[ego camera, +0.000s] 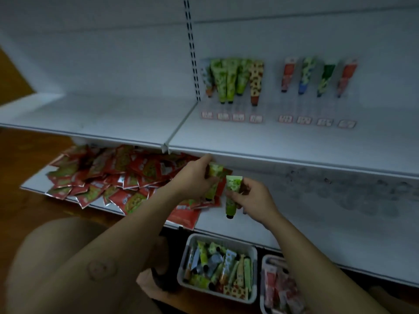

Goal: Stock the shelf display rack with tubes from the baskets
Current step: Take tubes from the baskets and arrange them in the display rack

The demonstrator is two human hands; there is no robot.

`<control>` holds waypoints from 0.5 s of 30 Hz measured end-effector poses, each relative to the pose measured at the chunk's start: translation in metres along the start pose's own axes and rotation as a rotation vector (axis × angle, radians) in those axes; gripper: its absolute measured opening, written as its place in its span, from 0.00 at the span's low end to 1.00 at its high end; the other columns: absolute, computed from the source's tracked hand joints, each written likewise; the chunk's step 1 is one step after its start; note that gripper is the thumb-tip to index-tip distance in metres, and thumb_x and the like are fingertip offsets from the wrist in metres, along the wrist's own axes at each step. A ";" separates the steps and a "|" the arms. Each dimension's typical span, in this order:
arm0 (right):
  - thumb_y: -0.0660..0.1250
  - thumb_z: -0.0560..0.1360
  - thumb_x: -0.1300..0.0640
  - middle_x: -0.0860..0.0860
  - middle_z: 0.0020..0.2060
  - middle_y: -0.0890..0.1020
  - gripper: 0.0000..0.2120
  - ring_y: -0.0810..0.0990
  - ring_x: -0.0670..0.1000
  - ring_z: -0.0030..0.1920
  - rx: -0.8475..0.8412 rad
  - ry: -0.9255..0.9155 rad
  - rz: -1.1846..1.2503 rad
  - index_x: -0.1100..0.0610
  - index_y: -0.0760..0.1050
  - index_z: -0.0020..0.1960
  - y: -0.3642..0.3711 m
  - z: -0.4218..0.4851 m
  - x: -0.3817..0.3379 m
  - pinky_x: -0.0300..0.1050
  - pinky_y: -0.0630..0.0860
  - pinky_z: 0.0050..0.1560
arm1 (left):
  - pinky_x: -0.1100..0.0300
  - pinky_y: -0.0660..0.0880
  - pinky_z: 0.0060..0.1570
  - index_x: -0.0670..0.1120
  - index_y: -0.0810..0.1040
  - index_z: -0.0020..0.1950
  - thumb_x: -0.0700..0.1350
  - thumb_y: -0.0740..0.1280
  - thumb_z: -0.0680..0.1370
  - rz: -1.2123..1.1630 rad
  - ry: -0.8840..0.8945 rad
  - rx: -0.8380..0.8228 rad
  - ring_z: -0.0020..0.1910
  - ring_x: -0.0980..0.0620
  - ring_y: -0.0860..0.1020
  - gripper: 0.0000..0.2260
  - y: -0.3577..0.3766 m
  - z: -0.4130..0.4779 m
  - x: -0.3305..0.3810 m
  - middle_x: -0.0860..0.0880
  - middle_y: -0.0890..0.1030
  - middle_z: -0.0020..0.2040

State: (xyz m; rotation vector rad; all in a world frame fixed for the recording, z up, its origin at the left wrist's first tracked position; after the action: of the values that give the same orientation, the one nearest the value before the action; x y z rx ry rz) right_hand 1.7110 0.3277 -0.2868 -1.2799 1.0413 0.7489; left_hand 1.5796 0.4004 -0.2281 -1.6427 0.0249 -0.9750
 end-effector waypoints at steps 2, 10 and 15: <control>0.71 0.74 0.51 0.48 0.37 0.80 0.05 0.79 0.51 0.35 0.052 -0.045 -0.004 0.46 0.74 0.43 -0.015 0.006 -0.023 0.41 0.72 0.30 | 0.50 0.79 0.39 0.51 0.70 0.53 0.45 0.67 0.76 0.026 0.051 0.034 0.40 0.52 0.79 0.09 -0.023 0.007 0.020 0.50 0.80 0.43; 0.71 0.73 0.49 0.52 0.42 0.79 0.14 0.79 0.53 0.40 0.226 -0.199 -0.192 0.57 0.72 0.50 -0.076 0.045 -0.114 0.53 0.78 0.40 | 0.51 0.76 0.44 0.50 0.72 0.50 0.45 0.68 0.77 0.079 0.169 0.134 0.45 0.51 0.78 0.06 -0.092 0.045 0.077 0.51 0.78 0.45; 0.70 0.74 0.48 0.47 0.41 0.78 0.11 0.78 0.51 0.42 0.266 -0.262 -0.235 0.53 0.75 0.51 -0.101 0.078 -0.155 0.48 0.77 0.42 | 0.55 0.73 0.45 0.51 0.70 0.63 0.45 0.68 0.78 0.005 0.138 0.194 0.48 0.49 0.76 0.15 -0.124 0.072 0.068 0.50 0.76 0.50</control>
State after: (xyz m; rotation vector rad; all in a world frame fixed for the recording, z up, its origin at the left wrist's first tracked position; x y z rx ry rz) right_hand 1.7593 0.4024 -0.1069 -1.0223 0.7354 0.5589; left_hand 1.6092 0.4655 -0.0867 -1.3957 0.0268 -1.0528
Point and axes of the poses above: each hand's wrist, its own z-axis towards the middle knuckle, its own y-axis out of the palm, x = y × z, the point moved 8 cm from there along z, towards the middle knuckle
